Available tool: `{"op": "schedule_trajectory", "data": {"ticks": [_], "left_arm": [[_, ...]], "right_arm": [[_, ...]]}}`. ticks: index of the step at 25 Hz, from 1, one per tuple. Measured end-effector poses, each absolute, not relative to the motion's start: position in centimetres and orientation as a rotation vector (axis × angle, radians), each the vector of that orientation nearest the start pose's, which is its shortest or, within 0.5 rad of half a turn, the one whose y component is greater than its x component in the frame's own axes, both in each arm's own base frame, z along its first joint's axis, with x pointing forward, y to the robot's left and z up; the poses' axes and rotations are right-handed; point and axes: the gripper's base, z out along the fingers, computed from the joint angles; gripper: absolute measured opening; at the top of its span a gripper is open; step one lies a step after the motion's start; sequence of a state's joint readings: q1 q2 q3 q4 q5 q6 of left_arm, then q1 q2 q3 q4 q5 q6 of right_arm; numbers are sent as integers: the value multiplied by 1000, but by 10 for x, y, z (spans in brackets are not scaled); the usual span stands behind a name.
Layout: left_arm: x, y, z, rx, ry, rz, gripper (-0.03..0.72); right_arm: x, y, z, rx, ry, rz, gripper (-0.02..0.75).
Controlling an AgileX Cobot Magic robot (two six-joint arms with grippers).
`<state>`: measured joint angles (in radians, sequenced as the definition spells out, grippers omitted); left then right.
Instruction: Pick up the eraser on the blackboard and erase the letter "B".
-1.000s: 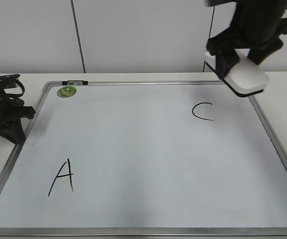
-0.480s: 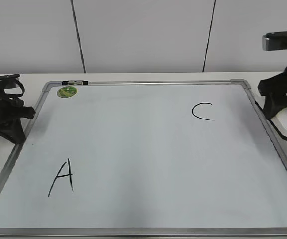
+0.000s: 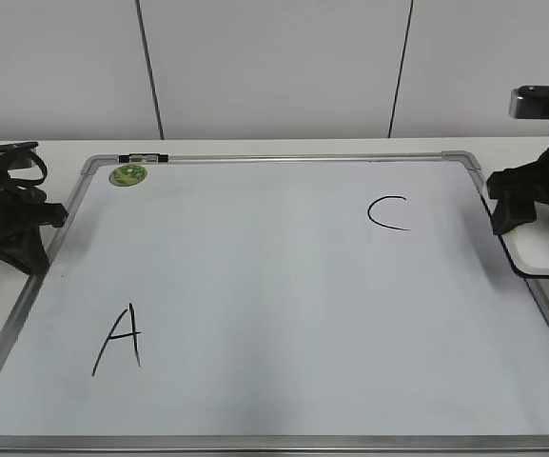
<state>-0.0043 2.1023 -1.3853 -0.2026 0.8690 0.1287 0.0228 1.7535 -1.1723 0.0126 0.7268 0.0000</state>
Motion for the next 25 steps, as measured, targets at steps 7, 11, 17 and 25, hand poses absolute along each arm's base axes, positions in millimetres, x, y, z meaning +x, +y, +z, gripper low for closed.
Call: {"op": "schedule_trajectory", "data": {"ticks": [7, 11, 17, 25], "left_arm": [[399, -16, 127, 11, 3051, -236, 11], [399, -16, 127, 11, 3051, -236, 11], [399, -16, 127, 11, 3051, -236, 11], [399, -16, 127, 11, 3051, -236, 11]], "right_arm": [[360, 9, 184, -17, 2829, 23, 542], [365, 9, 178, -16, 2803, 22, 542], [369, 9, 173, -15, 2780, 22, 542], [372, 9, 153, -15, 2831, 21, 542]]}}
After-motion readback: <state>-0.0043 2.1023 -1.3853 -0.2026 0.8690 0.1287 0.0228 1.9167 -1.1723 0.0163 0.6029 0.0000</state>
